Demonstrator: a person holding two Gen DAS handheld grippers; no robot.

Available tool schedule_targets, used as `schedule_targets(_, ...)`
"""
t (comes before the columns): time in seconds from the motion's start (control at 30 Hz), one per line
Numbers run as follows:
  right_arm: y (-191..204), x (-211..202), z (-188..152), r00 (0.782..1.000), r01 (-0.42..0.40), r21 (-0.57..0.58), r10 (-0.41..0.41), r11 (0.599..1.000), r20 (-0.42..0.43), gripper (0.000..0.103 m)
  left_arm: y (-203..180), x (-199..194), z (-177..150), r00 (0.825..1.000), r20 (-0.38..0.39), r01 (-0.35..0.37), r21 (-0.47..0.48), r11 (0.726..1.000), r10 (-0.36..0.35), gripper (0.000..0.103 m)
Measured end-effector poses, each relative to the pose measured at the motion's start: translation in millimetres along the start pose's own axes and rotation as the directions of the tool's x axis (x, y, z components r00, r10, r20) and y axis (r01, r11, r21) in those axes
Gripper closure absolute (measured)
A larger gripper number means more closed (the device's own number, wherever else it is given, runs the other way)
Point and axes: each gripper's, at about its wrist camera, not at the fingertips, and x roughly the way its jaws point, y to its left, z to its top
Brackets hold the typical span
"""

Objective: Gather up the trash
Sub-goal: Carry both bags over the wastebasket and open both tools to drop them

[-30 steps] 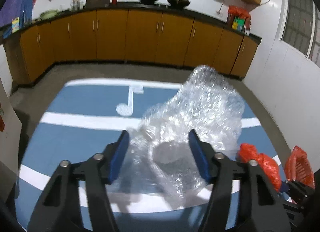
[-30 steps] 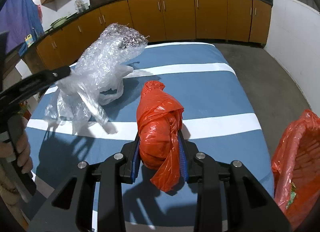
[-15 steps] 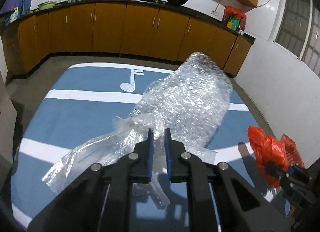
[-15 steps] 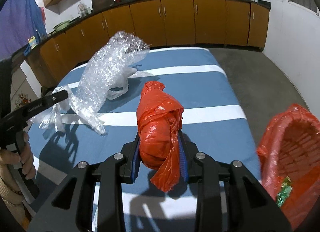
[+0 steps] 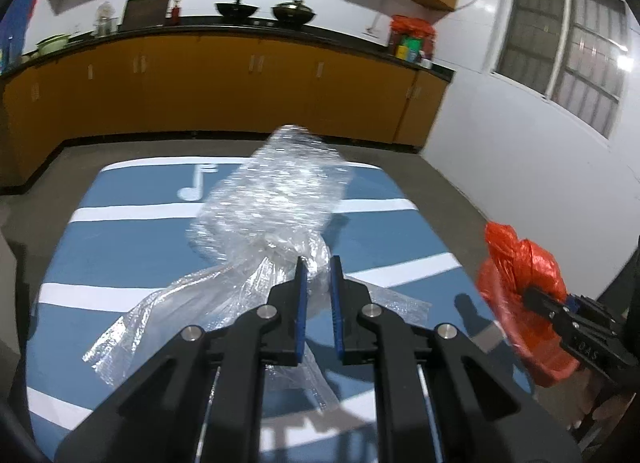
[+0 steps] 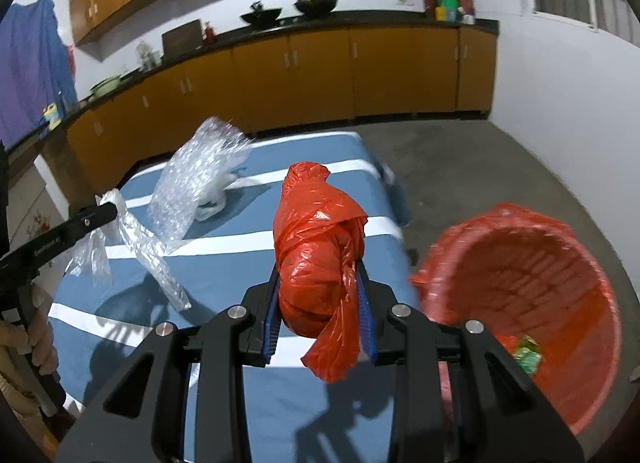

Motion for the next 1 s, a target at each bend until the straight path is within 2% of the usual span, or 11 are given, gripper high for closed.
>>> schedule_targets(0.17,-22,-23,-4,0.998,0.048,0.045,-0.05,0.998,0.036,0.07,-34,-2,-2,0.998,-0.008,0.07,0.04,0.997,-0.07,0.091)
schedule_targets(0.43,-57,-50,-13,0.992,0.103,0.113,-0.11,0.988,0.064,0.07,-89,-2,-5,0.983,-0.023,0.184,0.106,0.977,-0.183,0.091)
schedule_targets(1.0,-117,-75,-34,0.968,0.221,0.223,-0.241,0.95,0.067,0.07,-175,17,-19,0.944,-0.087,0.328,0.189,0.925,-0.317,0.091)
